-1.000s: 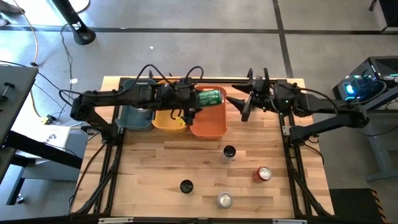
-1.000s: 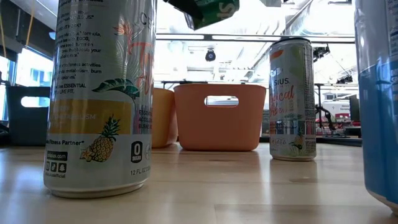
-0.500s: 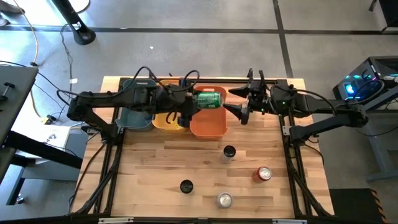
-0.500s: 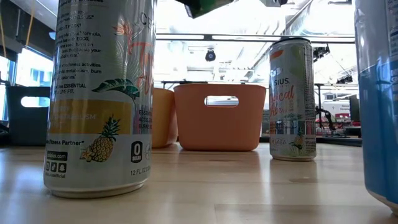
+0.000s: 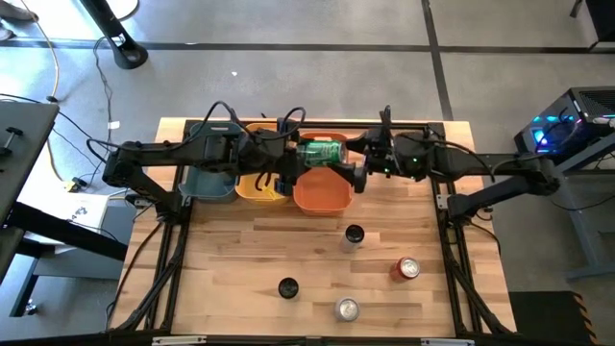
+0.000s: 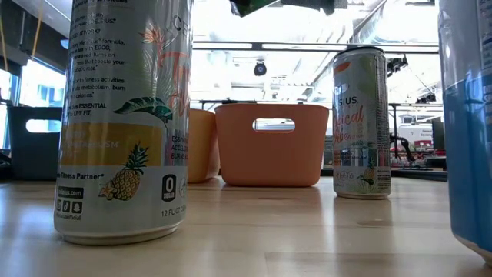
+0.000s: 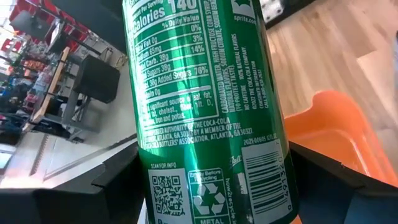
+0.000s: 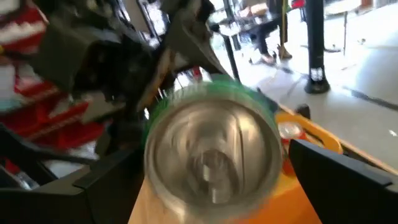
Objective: Sort soda cans
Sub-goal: Put the bottom green soda can into the orange bin
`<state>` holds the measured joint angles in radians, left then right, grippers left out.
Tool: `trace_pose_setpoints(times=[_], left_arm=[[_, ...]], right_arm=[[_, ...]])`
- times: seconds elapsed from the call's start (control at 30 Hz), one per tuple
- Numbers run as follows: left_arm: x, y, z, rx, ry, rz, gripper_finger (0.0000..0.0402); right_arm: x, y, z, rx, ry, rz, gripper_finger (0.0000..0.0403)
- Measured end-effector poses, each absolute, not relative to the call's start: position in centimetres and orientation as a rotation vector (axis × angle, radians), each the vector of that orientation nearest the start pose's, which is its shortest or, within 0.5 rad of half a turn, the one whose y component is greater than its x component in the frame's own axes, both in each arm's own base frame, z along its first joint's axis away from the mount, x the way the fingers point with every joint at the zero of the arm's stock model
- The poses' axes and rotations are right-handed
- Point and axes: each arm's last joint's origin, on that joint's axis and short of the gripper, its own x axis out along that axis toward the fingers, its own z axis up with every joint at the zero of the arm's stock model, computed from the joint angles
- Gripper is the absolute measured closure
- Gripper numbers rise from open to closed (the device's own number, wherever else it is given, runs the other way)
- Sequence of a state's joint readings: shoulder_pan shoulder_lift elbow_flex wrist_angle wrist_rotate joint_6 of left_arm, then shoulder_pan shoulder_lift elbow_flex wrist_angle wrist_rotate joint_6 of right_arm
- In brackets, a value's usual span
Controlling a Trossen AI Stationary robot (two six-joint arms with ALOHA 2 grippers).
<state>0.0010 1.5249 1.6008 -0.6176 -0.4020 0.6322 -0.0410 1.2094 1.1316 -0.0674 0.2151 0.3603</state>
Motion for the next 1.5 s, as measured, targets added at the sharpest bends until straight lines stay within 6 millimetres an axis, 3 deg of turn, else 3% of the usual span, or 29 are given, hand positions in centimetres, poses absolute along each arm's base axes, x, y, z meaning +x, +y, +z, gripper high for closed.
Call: trace_pose_setpoints(times=[0.33, 0.67, 0.77, 0.93, 1.3, 1.43, 1.5], left_arm=[[33.5, 1.1, 39.4, 0.722, 0.63, 0.203, 0.0099], [33.4, 1.1, 39.3, 0.721, 0.644, 0.196, 0.0099], [33.3, 1.1, 39.0, 0.721, 0.675, 0.185, 0.0099], [33.3, 1.1, 39.0, 0.72, 0.67, 0.193, 0.0099], [33.5, 1.5, 38.5, 0.673, 0.706, 0.248, 0.0099], [32.5, 1.8, 37.9, 0.561, 0.799, 0.327, 0.0032], [32.5, 1.9, 38.4, 0.468, 0.752, 0.383, 0.0019]], right_arm=[[28.5, -1.9, 36.7, 0.434, 0.102, -0.289, 0.0021], [28.4, -1.9, 36.7, 0.451, 0.108, -0.277, 0.0024], [28.4, -1.9, 36.7, 0.456, 0.11, -0.27, 0.0042], [28.3, -1.8, 36.7, 0.457, 0.116, -0.268, 0.012], [27.1, -2.3, 36.9, 0.43, 0.173, -0.254, 0.0119], [25.8, -3.1, 36.3, 0.368, 0.276, -0.316, 0.0119], [25.9, -3.6, 36.5, 0.355, 0.273, -0.355, 0.0119]])
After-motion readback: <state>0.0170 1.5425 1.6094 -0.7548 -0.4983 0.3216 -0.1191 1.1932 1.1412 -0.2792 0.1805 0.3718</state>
